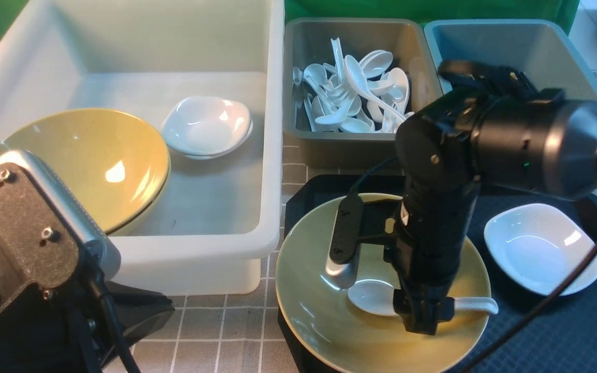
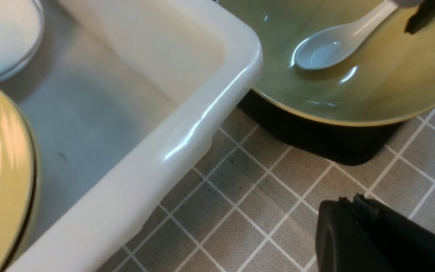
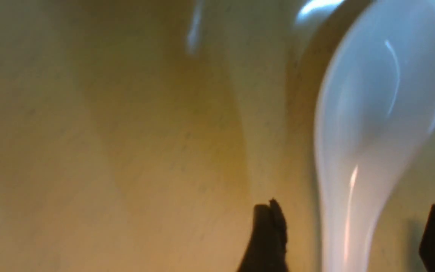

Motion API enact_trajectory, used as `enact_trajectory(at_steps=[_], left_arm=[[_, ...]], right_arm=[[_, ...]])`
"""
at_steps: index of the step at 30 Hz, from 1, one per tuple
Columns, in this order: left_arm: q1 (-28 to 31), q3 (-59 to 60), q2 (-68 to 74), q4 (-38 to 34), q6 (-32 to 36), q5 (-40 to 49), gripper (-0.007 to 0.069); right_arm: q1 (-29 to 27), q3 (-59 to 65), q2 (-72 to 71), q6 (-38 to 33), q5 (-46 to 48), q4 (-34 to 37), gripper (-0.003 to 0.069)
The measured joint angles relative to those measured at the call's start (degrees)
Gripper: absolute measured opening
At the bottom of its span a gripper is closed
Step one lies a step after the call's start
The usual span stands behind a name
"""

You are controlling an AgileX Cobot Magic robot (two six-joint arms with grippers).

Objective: On grey table put chopsticks spoon bowls plates into blue grey white boxes.
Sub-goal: 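Reach down and grasp the white spoon resting in the bowl with the right gripper, then place the white spoon into the bin of spoons with the right gripper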

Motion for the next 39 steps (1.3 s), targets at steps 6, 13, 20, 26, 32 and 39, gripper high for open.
enact_trajectory(at_steps=[6, 13, 20, 26, 32, 39], left_arm=[[0.0, 0.0, 0.0, 0.0, 0.1, -1.9, -0.0011], [0.0, 0.0, 1.0, -0.1, -0.1, -8.0, -0.0011], [4.3, -0.1, 2.3, 0.9, -4.8, -7.3, -0.0011], [15.6, -7.1, 8.3, -1.9, 3.3, 0.2, -0.0011], [25.9, -16.3, 17.2, -20.7, 23.2, 3.4, -0.0011], [27.2, -20.0, 27.9, -42.1, 41.6, 3.6, -0.0011]], right_arm=[[0.0, 0.0, 1.8, 0.9, 1.0, -0.1, 0.0317], [0.0, -4.2, 1.9, 1.5, 5.7, -0.1, 0.0167], [-1.3, -19.3, 0.9, 5.2, 5.7, -0.1, 0.0167], [-5.7, -26.8, 0.8, 14.8, -6.8, -0.2, 0.0167], [-9.8, -27.4, 1.3, 24.1, -20.0, -0.3, 0.0167], [-14.7, -27.5, 6.5, 30.3, -36.3, -0.3, 0.0179]])
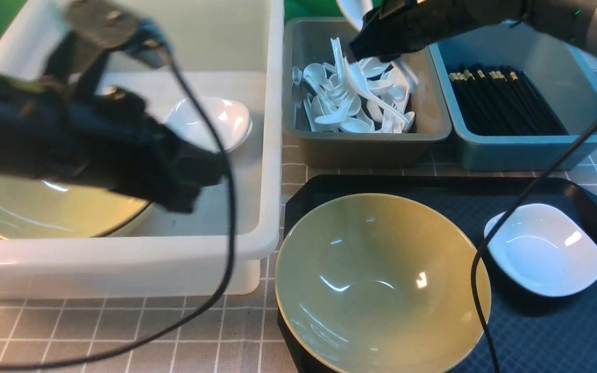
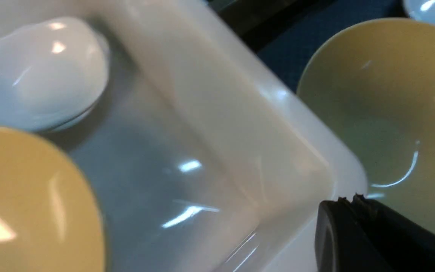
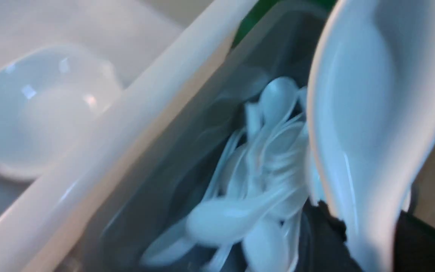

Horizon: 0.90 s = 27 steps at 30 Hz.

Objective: On grey table put chopsticks spoon bowls plates into blue grey white boxes.
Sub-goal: 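Place the white spoon into the bin of spoons with the right gripper, then grasp the large bowl on the tray by its rim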

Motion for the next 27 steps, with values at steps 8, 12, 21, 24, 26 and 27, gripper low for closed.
enact_trajectory(at_steps=[8, 12, 21, 24, 26, 27], left_arm=[[0.0, -0.6, 3.3, -10.2, 6.5, 0.2, -0.0011], [0.0, -2.4, 3.7, -8.6, 5.1, 1.6, -0.0011], [-2.5, -22.6, 14.2, 8.5, -5.0, 14.5, -0.0011], [-7.3, -28.7, 19.1, 14.6, -8.1, 16.1, -0.0006], [-11.5, -32.1, 22.4, 19.1, -12.0, 16.7, 0.0007], [-13.6, -33.6, 24.1, 21.4, -14.2, 17.0, 0.002]], right_arm=[[-3.7, 0.1, 6.1, 10.7, -11.6, 0.0, 0.0538], [-3.6, 0.1, 4.0, 10.9, -5.0, 0.1, 0.0593], [-2.7, 0.0, -13.1, -1.0, 20.6, 0.1, 0.0281], [-2.7, 0.1, -18.2, -3.0, 27.7, 0.1, 0.0117], [-2.7, 1.8, -21.8, -3.5, 30.2, 0.2, 0.0037], [-2.7, 3.0, -23.4, -3.6, 30.6, 0.4, 0.002]])
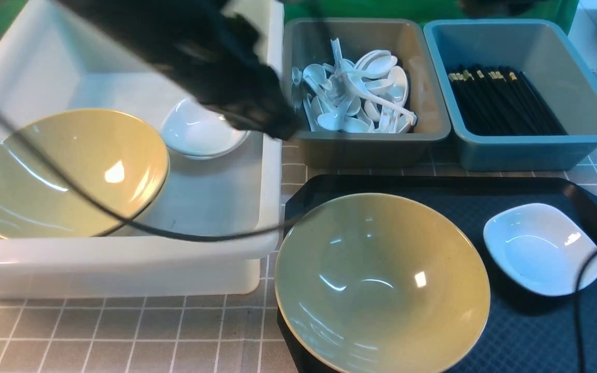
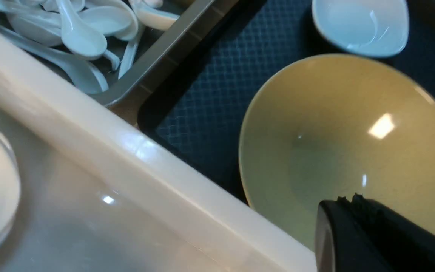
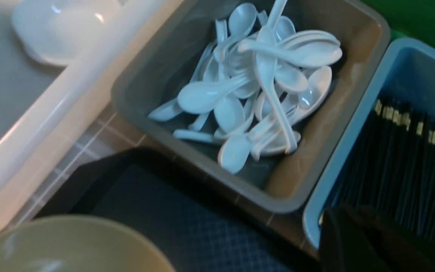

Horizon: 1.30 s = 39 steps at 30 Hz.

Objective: On grey table put chopsticks spoon bowls plates into blue grey white boxes.
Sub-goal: 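Grasp the large bowl on the tray by its rim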

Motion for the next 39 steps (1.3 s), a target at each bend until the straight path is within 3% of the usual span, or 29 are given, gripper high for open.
enact_trajectory(at_steps=[5, 14, 20, 26, 28, 35, 39], left_arm=[[-8.2, -6.3, 9.3, 9.9, -8.8, 1.9, 0.0144], [-9.2, -9.2, 20.8, 16.2, -14.1, 0.3, 0.0444], [-8.7, -9.3, 24.6, 16.9, -14.1, -0.5, 0.0481], [-8.7, -9.3, 27.6, 16.9, -13.3, -0.2, 0.0476], [-8.7, -9.3, 28.3, 16.9, -12.3, 0.9, 0.0444], [-8.3, -9.8, 28.1, 11.4, -11.5, 4.2, 0.0121], [-8.2, -9.9, 26.6, 7.0, -10.5, 5.5, 0.004]], right_arm=[[0.0, 15.6, -13.7, 1.4, -0.5, 0.1, 0.0], [0.0, 38.6, -30.5, 2.8, -3.9, 0.1, 0.0], [0.0, 44.8, -32.6, 2.8, -4.3, 0.1, 0.0], [0.0, 46.5, -32.6, 2.6, -5.7, 0.1, 0.0], [0.0, 46.5, -32.6, 2.6, -6.2, 0.1, 0.0], [0.0, 46.5, -32.6, 2.4, -6.4, 0.1, 0.0], [0.0, 46.5, -32.6, 0.6, -8.1, 0.2, 0.0]])
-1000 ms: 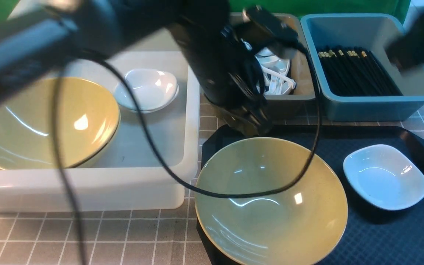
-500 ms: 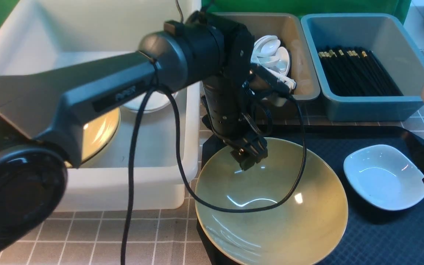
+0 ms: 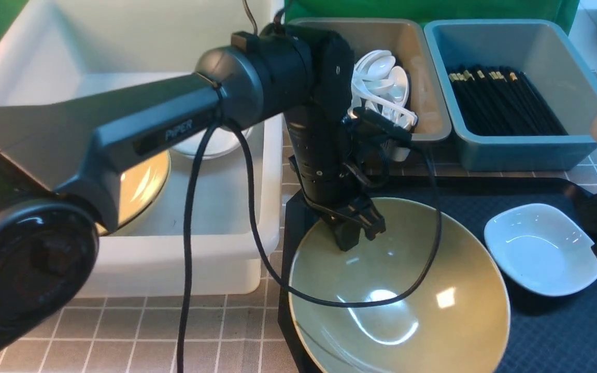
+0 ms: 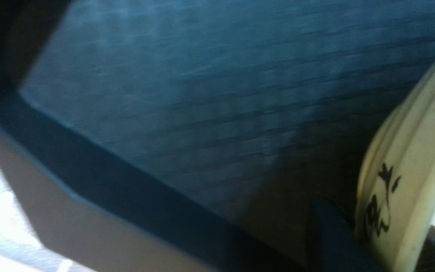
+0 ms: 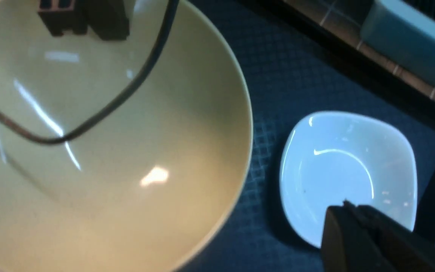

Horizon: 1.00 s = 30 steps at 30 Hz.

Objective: On grey table put chopsticks spoon bowls plates into blue grey white boxes.
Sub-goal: 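Grasp the large bowl on the tray by its rim, then place the tan bowl onto the bowl stack in the left bin with the left gripper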

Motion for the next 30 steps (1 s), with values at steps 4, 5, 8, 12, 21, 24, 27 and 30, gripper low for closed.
enact_trajectory(at_steps=[4, 5, 8, 12, 21, 24, 27, 30], left_arm=[[1.4, 0.1, -2.1, -5.0, 1.0, 0.3, 0.0007], [2.1, 0.2, -3.0, -6.5, 1.3, 0.3, 0.0005], [5.8, 0.5, -7.2, -10.0, 2.5, -0.3, 0.0007], [13.3, 2.5, -16.8, -14.5, 2.7, -0.5, 0.0007], [44.2, 23.3, -44.6, -16.4, 2.9, -4.3, 0.0007], [59.1, 31.4, -51.4, -17.7, 2.9, -10.2, 0.0007], [70.0, 36.8, -52.4, -21.7, 2.8, -15.3, 0.0007], [72.7, 38.3, -48.2, -24.8, 3.1, -18.5, 0.0007]], right_arm=[[0.0, -1.9, 0.0, -4.0, 0.2, 3.8, 0.0], [0.0, -3.2, 0.0, -7.1, 0.7, 6.5, 0.0], [1.6, -7.4, 0.4, -12.3, 2.5, 12.4, 0.0], [7.4, -14.8, 3.4, -15.2, 5.3, 15.2, 0.0], [23.9, -26.8, 15.1, -15.8, 6.8, 15.5, 0.0001], [26.3, -28.8, 18.3, -16.1, 6.8, 14.5, 0.0002], [26.7, -29.5, 20.8, -17.0, 6.8, 13.8, 0.0003], [26.7, -29.5, 21.9, -17.3, 7.2, 13.0, 0.0006]])
